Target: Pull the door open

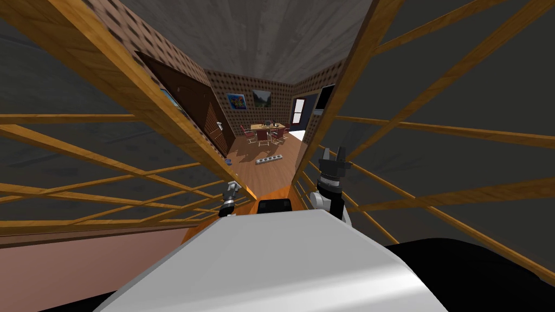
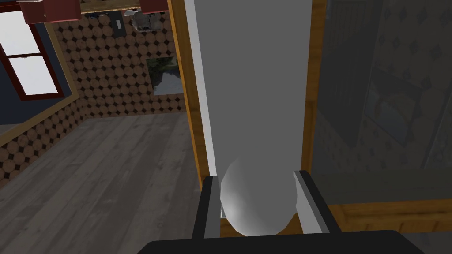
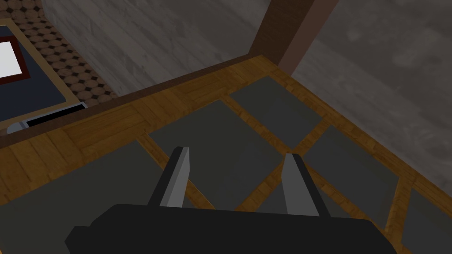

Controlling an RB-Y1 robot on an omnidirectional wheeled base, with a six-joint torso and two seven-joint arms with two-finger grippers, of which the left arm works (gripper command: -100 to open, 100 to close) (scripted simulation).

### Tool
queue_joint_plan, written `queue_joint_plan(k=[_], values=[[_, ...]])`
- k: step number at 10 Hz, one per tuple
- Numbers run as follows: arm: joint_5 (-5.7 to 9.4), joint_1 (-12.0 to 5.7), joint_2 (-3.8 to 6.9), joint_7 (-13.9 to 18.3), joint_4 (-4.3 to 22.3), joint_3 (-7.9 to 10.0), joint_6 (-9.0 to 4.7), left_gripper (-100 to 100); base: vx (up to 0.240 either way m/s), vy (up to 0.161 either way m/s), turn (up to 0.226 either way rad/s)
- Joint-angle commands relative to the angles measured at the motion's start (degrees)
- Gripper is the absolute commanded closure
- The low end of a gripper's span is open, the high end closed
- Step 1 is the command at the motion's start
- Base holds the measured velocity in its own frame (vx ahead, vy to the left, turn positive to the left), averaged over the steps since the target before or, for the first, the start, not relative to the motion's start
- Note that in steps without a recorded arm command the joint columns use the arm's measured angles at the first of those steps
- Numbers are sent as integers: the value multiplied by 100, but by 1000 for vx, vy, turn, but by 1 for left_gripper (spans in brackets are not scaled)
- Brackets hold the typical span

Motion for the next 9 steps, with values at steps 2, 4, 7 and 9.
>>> queue_joint_plan(k=[2, 4, 7, 9], values=[[1, -7, 5, 2, -7, 1, -4, 100, 0, 0, 0], [47, -12, 11, 159, 12, -36, -3, 100, -7, 0, -8], [145, -33, 39, 477, 37, -98, -3, 100, -27, 5, -23], [215, -49, 58, 707, 55, -142, -3, 100, -30, 6, -22]])
